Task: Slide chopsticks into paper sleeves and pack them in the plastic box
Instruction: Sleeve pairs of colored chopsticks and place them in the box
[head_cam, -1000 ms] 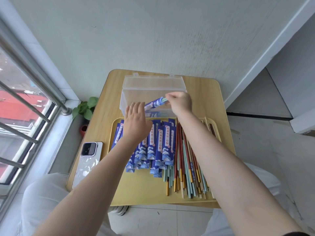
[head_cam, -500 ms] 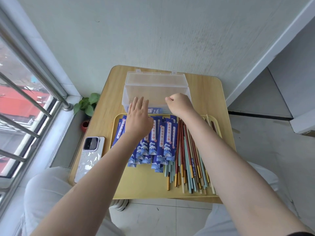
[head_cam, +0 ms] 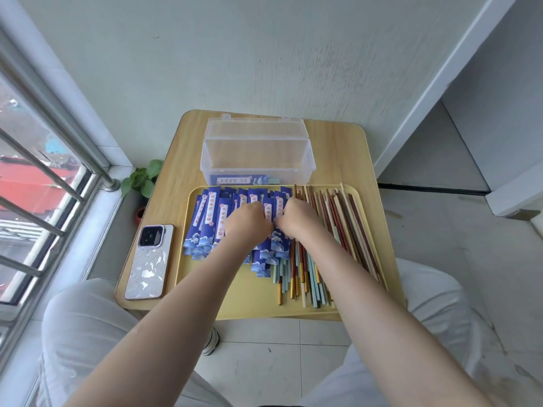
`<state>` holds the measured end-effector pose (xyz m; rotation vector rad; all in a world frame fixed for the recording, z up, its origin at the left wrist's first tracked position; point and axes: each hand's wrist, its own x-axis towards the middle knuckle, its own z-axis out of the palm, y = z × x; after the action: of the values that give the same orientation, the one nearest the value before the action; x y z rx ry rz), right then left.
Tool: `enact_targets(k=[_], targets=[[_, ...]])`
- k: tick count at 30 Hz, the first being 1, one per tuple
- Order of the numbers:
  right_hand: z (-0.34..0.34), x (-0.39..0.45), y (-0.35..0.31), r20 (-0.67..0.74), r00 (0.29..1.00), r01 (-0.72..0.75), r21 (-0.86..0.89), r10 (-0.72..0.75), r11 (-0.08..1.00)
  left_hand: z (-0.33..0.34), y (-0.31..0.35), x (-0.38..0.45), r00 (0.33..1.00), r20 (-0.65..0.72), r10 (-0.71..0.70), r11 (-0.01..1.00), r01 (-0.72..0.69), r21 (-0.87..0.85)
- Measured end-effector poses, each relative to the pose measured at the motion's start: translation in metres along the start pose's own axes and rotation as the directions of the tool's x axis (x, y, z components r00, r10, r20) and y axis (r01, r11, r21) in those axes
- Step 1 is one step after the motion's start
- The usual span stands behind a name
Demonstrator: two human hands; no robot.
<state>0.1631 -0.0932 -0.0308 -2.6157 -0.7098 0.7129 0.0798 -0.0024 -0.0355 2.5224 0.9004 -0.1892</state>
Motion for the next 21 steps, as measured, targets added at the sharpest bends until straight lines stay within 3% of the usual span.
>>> enact_targets(k=[7, 12, 15, 19, 21], targets=[[0.014, -0.005, 0.009, -0.045, 0.996, -0.072, 0.133, 0.079, 0.988, 0.003, 0.003, -0.004, 0.999, 0.009, -0.047, 0.999, 0.047, -0.025], [0.016, -0.003, 0.012, -0.034, 0.997, -0.055, 0.338, 0.07, 0.94, 0.0, -0.002, -0.009, 0.995, -0.061, -0.082, 0.987, 0.073, -0.146], [0.0, -0.011, 0.019, 0.023, 0.997, -0.069, 0.59, 0.069, 0.805, -0.004, -0.005, -0.013, 0.983, -0.179, -0.031, 0.982, -0.003, -0.189], [-0.02, -0.024, 0.027, 0.271, 0.953, -0.18, 0.863, -0.132, 0.473, -0.007, -0.007, -0.015, 0.897, -0.285, 0.338, 0.941, -0.319, 0.113], [-0.027, -0.027, 0.033, 0.331, 0.913, -0.217, 0.888, -0.237, 0.405, -0.011, -0.003, -0.015, 0.854, -0.305, 0.422, 0.904, -0.374, 0.205]])
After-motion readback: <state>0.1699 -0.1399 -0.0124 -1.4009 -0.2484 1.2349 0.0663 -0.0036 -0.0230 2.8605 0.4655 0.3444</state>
